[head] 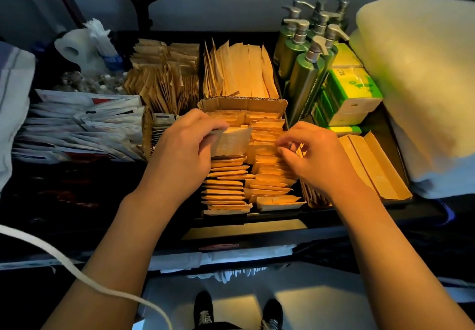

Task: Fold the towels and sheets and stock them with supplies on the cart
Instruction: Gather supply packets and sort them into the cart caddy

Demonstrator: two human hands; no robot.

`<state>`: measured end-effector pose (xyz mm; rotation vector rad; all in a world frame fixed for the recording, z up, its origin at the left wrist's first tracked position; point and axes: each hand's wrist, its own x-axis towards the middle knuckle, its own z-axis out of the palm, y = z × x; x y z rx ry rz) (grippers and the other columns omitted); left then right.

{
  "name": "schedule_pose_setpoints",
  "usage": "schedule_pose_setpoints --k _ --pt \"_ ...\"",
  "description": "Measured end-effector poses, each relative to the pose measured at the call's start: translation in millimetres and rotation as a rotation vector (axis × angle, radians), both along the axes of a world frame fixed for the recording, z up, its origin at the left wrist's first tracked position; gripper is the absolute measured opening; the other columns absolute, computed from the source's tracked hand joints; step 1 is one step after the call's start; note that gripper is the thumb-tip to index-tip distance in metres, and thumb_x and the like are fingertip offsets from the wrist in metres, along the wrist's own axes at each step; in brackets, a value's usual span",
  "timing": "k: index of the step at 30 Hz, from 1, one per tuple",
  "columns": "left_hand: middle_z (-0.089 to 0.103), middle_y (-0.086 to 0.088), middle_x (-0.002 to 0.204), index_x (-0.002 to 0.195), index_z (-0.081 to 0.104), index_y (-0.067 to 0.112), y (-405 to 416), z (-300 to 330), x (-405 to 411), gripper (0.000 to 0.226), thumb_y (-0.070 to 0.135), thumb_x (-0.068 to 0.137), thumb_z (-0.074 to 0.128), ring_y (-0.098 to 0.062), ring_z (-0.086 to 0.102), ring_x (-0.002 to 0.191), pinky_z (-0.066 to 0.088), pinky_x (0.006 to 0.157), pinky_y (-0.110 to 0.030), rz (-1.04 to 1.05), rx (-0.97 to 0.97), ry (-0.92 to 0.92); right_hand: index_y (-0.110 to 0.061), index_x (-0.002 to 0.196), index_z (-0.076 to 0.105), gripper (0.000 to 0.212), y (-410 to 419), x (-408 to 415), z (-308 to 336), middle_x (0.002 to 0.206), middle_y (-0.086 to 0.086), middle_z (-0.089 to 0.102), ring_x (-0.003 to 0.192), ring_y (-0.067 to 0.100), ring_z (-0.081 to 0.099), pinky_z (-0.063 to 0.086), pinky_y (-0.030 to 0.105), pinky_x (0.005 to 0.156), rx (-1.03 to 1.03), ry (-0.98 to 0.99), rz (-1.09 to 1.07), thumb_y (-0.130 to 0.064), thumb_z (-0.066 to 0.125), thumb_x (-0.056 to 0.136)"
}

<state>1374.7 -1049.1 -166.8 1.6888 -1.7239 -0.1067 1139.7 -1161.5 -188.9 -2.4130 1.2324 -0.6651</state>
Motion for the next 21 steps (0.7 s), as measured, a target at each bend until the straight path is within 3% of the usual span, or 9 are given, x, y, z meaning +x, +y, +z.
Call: schedule_pose_setpoints --k 5,11,15,21 --pt "0.063 0.004 0.116 0.125 0.07 0.019 1.1 -1.6 -1.5 0.039 -0.002 0.094 0.063 -0.01 0.058 0.109 0.055 0.092 -0.033 -0.022 -0.003 -0.004 -0.029 0.105 0.079 0.015 1.8 5.2 1.8 0.104 -0.013 0.064 0.098 0.009 0.059 0.056 0.034 0.088 0.047 0.099 -0.042 -0.022 0.076 0.092" --pt "0.063 0.004 0.118 0.127 0.07 0.018 3.4 -0.4 -1.0 0.038 -0.001 0.095 0.062 -0.008 0.058 0.111 0.052 0.093 -0.024 -0.039 -0.06 0.032 -0.032 0.12 0.072 0.033 12.5 21.7 10.8 0.111 -0.016 0.065 0.099 0.002 0.059 0.049 0.014 0.081 0.029 -0.121 0.074 -0.036 0.08 0.088" --pt "0.065 0.005 0.115 0.12 0.07 0.016 2.9 -0.7 4.0 0.032 -0.002 0.094 0.065 -0.003 0.059 0.11 0.045 0.093 -0.012 -0.042 -0.141 0.092 -0.025 0.116 0.075 0.024 16.5 42.5 15.4 0.109 -0.015 0.07 0.101 0.002 0.06 0.056 0.024 0.085 0.041 -0.145 0.162 -0.029 0.076 0.092" --pt "0.07 0.012 0.107 0.111 0.072 0.021 1.9 -6.7 21.5 0.021 0.011 0.093 0.072 -0.005 0.064 0.102 0.054 0.086 -0.026 0.044 -0.162 0.135 -0.02 0.111 0.078 0.02 14.8 52.7 29.4 0.103 -0.011 0.073 0.096 0.004 0.065 0.053 0.015 0.078 -0.05 -0.292 0.185 -0.015 0.076 0.092"
